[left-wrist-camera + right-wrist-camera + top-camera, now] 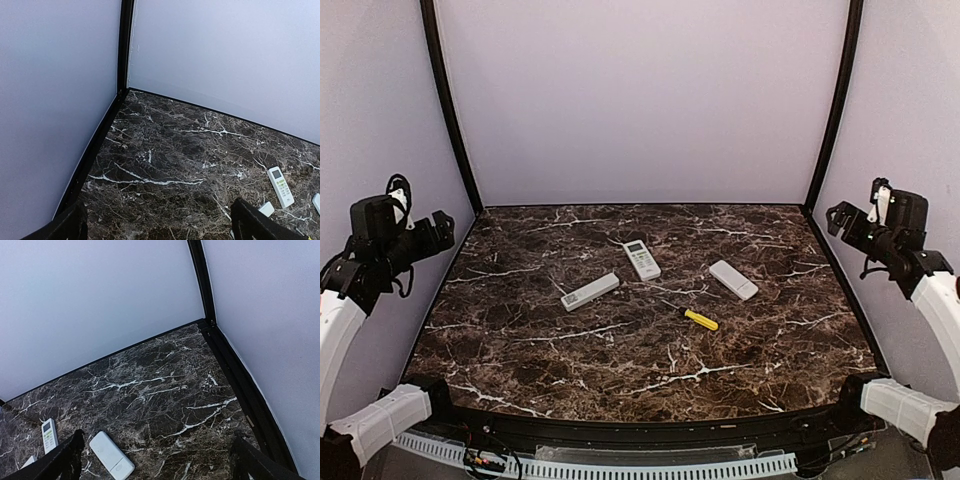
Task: Unload the batteries from the remote control
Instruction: Pick up the remote control from the center of the board.
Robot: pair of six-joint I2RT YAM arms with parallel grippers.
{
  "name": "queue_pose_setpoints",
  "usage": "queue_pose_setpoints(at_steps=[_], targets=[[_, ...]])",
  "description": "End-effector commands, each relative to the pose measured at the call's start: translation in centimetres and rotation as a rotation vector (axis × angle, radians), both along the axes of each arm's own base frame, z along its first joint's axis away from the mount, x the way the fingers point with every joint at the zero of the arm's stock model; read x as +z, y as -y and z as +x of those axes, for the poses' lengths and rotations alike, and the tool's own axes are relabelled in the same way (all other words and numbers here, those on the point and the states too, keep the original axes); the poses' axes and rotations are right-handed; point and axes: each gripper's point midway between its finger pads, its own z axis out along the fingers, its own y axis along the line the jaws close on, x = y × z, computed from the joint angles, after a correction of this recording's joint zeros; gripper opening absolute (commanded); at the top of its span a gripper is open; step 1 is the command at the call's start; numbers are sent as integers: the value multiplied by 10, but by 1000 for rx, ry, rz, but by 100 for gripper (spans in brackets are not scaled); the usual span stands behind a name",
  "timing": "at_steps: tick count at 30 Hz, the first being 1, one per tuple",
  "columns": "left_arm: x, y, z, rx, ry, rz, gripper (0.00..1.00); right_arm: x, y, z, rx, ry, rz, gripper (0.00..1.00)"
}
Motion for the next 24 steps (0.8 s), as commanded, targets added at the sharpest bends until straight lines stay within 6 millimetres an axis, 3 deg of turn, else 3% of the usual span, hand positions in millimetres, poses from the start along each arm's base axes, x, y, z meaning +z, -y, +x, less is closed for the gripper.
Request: queue_pose_setpoints(at_steps=[1,4,9,11,14,18,22,24], targets=[[0,-10,-3,55,-15,20,99,5,-10,5,73,-12,-14,99],[0,-11,-4,59,-25,27,99,-3,-15,8,105,-52,-12,99],[4,21,14,-138,23,8,99,-9,-29,13,177,-106,-34,99],[4,25,26,-160,22,4,99,-18,-41,17,197,-165,-86,99],[6,28,53,-170,-20,2,96,-42,-56,22,183,-283,-191,98],[16,57,83,-309,20,-16,96,-69,-92,33,286,-356,-155,99],[3,84,97,-453,77,-39,96,-113,-115,48,369,-484,-130,99],[-6,88,98,-470,51,-61,96,-135,-120,53,388,-557,-148,98]])
